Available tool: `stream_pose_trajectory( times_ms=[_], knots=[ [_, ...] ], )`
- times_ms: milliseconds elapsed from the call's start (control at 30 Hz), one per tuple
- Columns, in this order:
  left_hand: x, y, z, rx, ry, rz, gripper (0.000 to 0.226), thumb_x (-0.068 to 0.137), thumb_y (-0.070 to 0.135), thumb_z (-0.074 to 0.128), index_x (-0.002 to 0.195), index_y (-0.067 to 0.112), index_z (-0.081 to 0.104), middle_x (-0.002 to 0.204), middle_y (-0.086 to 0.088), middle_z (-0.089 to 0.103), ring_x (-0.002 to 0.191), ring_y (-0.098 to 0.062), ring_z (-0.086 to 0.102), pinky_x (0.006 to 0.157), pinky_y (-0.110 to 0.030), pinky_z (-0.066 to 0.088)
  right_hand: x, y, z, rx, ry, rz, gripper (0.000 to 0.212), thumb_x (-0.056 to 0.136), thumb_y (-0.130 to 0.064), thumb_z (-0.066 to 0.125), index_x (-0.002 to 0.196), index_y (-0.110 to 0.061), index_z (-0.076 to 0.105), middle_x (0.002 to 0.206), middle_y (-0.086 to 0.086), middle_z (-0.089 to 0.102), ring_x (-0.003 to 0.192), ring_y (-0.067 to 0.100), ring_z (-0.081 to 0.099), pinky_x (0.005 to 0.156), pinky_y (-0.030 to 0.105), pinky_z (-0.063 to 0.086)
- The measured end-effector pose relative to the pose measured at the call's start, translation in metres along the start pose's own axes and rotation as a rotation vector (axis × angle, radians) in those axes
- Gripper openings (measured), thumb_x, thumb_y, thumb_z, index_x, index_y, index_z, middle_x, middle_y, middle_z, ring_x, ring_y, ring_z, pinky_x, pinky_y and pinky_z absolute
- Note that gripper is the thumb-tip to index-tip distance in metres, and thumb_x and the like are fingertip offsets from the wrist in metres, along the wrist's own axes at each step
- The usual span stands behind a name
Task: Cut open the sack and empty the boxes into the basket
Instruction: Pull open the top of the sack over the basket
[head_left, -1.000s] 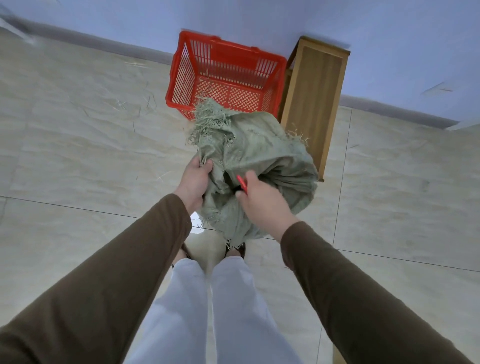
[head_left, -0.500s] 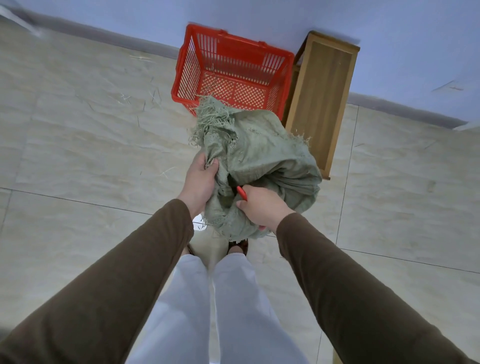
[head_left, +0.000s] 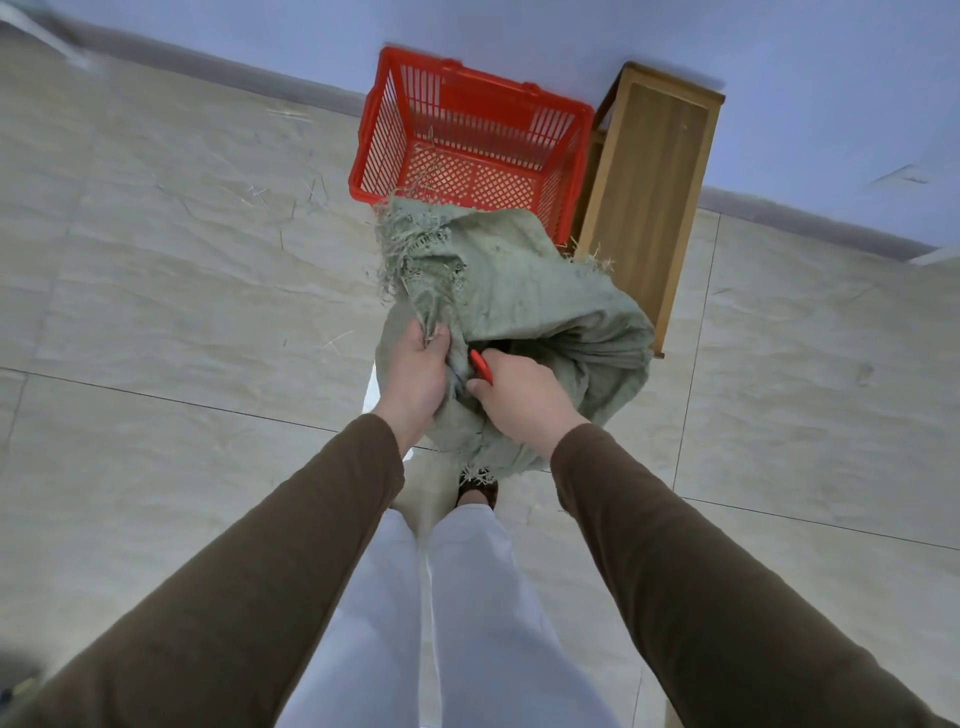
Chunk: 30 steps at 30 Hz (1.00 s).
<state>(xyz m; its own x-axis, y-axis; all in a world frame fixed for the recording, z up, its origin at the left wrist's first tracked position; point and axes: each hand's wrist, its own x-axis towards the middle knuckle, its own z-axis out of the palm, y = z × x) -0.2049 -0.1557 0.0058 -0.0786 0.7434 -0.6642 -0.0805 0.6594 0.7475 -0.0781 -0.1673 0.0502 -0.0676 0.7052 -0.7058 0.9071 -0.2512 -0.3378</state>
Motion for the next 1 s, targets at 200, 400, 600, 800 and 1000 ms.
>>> stream_pose_trajectory(
  times_ms=[200, 400, 600, 800, 1000],
  knots=[
    [0.001, 0.001, 0.002, -0.164, 0.015, -0.04, 0.032, 0.112, 0.013, 0.043, 0.141, 0.009, 0.055, 0.135, -0.015, 0.069, 0.125, -0.031, 0.067, 0.106, -0.044, 0.055, -0.009, -0.001, -0.006, 0.217, 0.1, -0.063, 0.022, 0.105, -0.034, 0.054, 0.102, -0.012, 0.052, 0.093, 0.004, 0.065, 0.091, 0.036, 0.066, 0.084, 0.049, 0.055],
    [-0.003, -0.004, 0.003, -0.12, -0.148, -0.008, 0.039, 0.099, -0.001, 0.049, 0.132, 0.014, 0.062, 0.107, 0.003, 0.077, 0.097, -0.012, 0.075, 0.078, -0.025, 0.06, -0.022, 0.009, -0.013, 0.393, 0.096, -0.121, 0.021, 0.105, -0.031, 0.054, 0.093, -0.014, 0.054, 0.072, 0.005, 0.062, 0.057, 0.032, 0.068, 0.06, 0.048, 0.06],
    [0.003, -0.005, 0.004, 0.188, -0.265, 0.056, 0.025, 0.101, 0.009, 0.064, 0.083, 0.025, 0.07, 0.071, 0.016, 0.074, 0.069, 0.002, 0.069, 0.07, -0.023, 0.055, -0.023, 0.022, -0.027, 0.271, 0.101, -0.104, 0.023, 0.107, -0.031, 0.05, 0.088, -0.016, 0.051, 0.075, 0.007, 0.063, 0.058, 0.028, 0.066, 0.059, 0.043, 0.057],
    [0.02, 0.004, 0.013, 0.721, -0.094, 0.254, 0.017, 0.1, 0.018, 0.064, 0.1, 0.006, 0.076, 0.1, -0.018, 0.076, 0.091, -0.026, 0.066, 0.068, -0.021, 0.031, -0.029, 0.013, -0.033, 0.031, 0.126, -0.105, 0.023, 0.109, -0.031, 0.044, 0.097, -0.012, 0.049, 0.088, 0.006, 0.059, 0.083, 0.034, 0.061, 0.071, 0.04, 0.043],
    [0.022, -0.018, -0.013, 0.853, -0.073, 0.101, 0.019, 0.103, 0.018, 0.06, 0.109, 0.007, 0.074, 0.105, -0.015, 0.074, 0.106, -0.035, 0.069, 0.087, -0.033, 0.05, -0.023, 0.004, -0.082, 0.23, 0.406, -0.199, 0.019, 0.105, -0.036, 0.049, 0.097, -0.021, 0.055, 0.081, -0.003, 0.061, 0.065, 0.016, 0.061, 0.06, 0.04, 0.059]
  ],
)
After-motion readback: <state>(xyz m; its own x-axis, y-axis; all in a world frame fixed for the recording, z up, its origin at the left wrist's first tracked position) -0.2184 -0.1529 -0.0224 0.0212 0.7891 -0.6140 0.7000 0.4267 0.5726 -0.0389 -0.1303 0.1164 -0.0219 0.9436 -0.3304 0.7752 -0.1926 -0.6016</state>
